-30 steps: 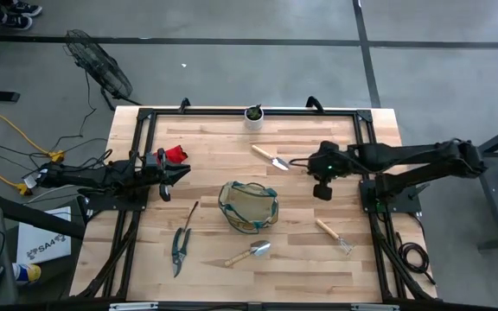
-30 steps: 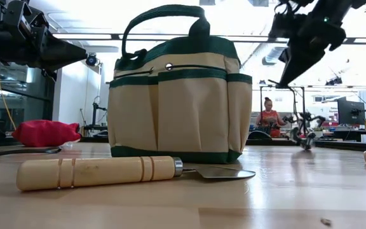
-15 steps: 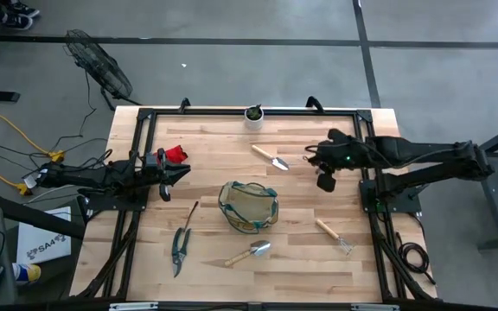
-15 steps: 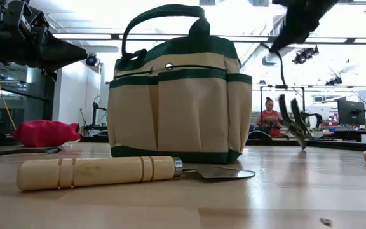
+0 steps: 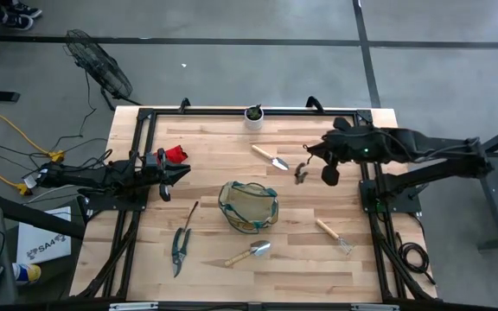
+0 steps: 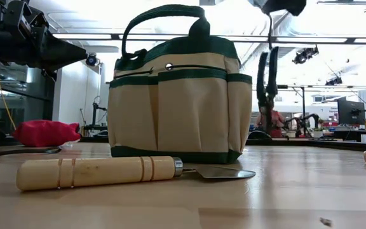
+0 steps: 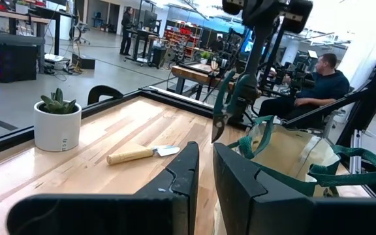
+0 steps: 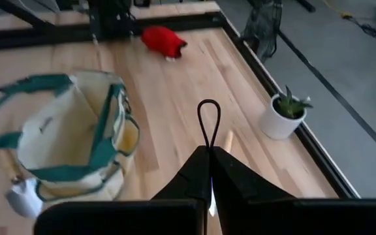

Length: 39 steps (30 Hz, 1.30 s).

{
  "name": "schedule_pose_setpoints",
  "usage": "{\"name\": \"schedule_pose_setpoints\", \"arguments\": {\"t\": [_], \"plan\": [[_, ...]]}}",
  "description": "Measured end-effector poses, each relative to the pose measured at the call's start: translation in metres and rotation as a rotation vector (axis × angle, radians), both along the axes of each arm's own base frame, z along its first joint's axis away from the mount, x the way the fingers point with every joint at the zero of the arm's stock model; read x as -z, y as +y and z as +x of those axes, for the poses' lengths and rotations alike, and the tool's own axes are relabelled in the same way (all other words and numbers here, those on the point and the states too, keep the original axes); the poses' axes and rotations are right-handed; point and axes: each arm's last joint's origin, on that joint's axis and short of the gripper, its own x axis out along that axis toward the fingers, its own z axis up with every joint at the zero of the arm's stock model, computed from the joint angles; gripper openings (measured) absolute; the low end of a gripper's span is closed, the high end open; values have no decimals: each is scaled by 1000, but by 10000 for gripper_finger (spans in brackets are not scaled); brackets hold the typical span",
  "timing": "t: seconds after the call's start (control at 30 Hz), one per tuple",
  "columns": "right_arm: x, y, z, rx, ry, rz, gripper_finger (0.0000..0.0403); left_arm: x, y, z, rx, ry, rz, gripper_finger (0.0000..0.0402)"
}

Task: Pick & Place Garden tools in Gardening bag
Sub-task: Put the green shear scissors into the gardening bag

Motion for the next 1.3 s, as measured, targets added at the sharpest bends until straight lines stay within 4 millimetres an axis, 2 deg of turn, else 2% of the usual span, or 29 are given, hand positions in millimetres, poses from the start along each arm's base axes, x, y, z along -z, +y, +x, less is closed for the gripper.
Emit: {"name": "schedule_pose_setpoints", "arguments": {"t": [0.3, 0.77, 0.9, 1.3], "plan": [[-21, 22, -5, -14, -91, 23, 4, 0, 0, 0, 0, 0, 0, 45], [-30, 56, -11, 62, -225, 97, 4, 0, 0, 0, 0, 0, 0, 45], [-31, 67, -6, 67, -276, 125, 4, 0, 0, 0, 0, 0, 0, 45], [-30, 93, 27, 143, -412, 129, 4, 0, 0, 0, 0, 0, 0, 45]]}}
